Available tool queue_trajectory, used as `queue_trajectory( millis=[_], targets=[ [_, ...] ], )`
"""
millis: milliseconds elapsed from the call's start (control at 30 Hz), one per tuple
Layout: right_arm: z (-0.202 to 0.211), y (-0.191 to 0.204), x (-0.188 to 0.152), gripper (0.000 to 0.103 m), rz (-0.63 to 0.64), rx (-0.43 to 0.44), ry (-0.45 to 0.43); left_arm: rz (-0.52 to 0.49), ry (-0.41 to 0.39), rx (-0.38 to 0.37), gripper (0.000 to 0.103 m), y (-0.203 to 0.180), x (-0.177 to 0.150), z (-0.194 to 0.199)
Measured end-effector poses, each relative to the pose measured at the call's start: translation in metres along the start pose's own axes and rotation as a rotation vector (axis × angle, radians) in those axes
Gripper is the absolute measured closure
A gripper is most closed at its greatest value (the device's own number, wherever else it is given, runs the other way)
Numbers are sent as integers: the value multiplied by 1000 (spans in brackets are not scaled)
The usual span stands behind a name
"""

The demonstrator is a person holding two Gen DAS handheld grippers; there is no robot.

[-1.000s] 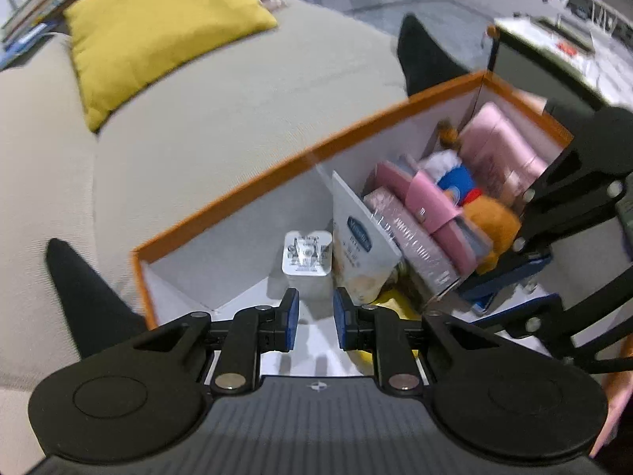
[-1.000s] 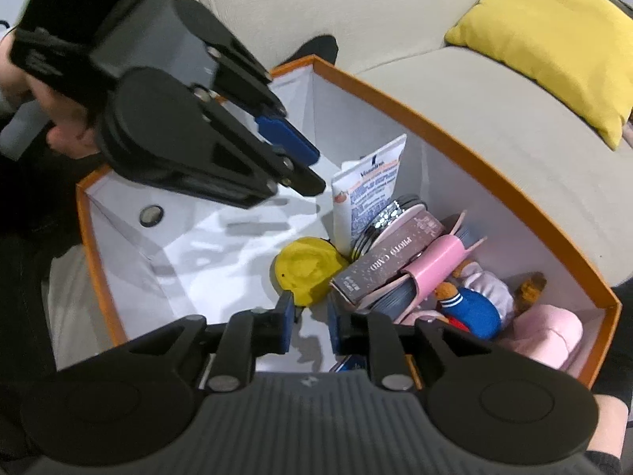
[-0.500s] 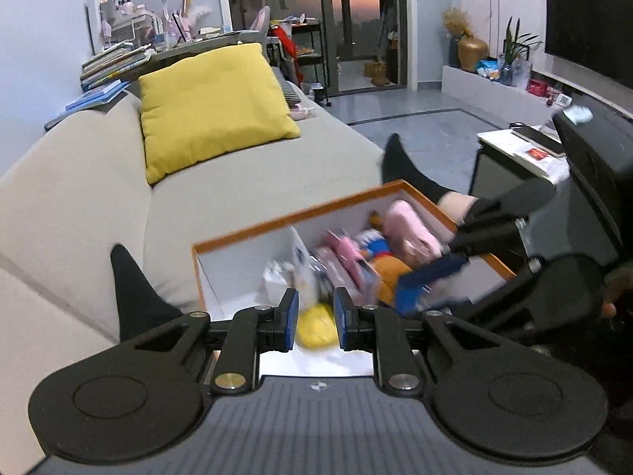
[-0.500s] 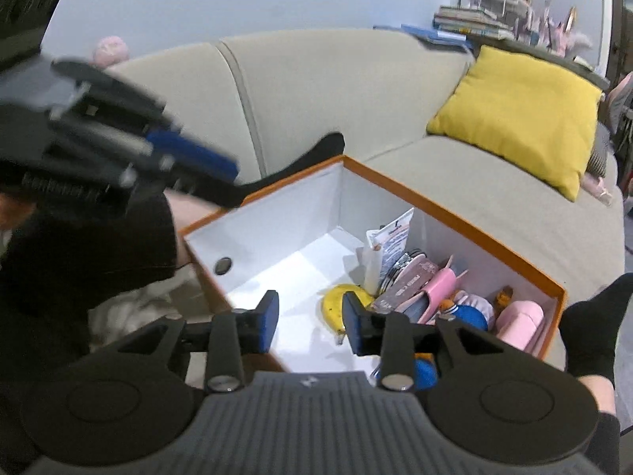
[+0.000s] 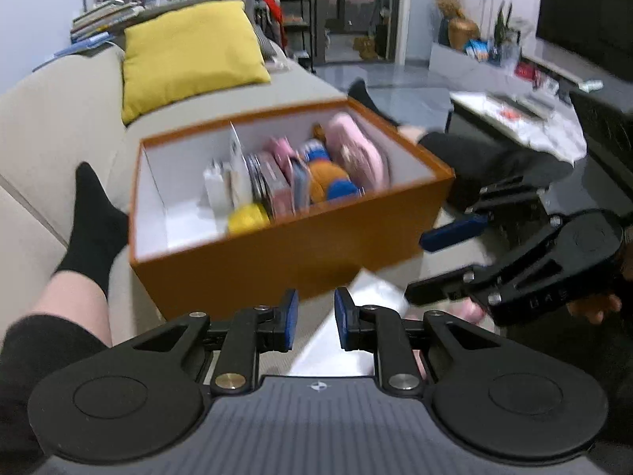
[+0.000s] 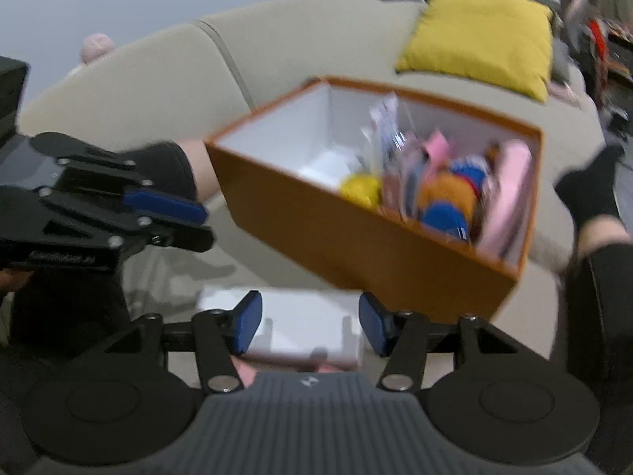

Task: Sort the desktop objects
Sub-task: 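Move the left gripper onto the white rectangular box on the sofa, then grasp the white rectangular box lengthwise with the left gripper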

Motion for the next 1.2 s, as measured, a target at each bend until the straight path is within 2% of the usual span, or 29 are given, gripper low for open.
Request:
queue_trajectory(
  millis=[100, 267, 300, 333, 600, 800, 900, 1200],
  targets=[
    [-8, -6, -13, 46, -43, -35, 34, -1, 29, -11, 79, -14, -13, -10],
    [-19, -17, -22, 46, -114, -80, 66, 11, 50, -7, 64, -28, -26, -22],
    [-19, -19, -23, 46, -125, -85, 67, 3, 54, 2, 54, -30, -28, -23],
    [-18, -20, -24, 46, -132, -88, 69, -12, 58, 16, 48, -31, -29, -25],
    [-20, -29, -35, 46, -190, -78, 117, -106, 90, 59, 48, -40, -32, -41],
    [-26, -33, -37, 48, -211, -65, 142, -194, 141, 43, 48, -55, -33, -61],
    [-30, -35, -37, 49, -222, -58, 155, -233, 155, 63, 46, -59, -33, -66],
    [-40, -34, -34, 54, -215, -42, 175, -434, 242, 145, 26, -72, -36, -88]
  ],
)
Point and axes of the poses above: each gripper's, at about its wrist camera, not at the fingertips, and z roughly against the way its jaws point, y to its left, x to its top, the point moved 7 cm from there along -z, roughly the way its jaws point, and after that the axes turned 15 degrees about -z, right-handed, at the moved point
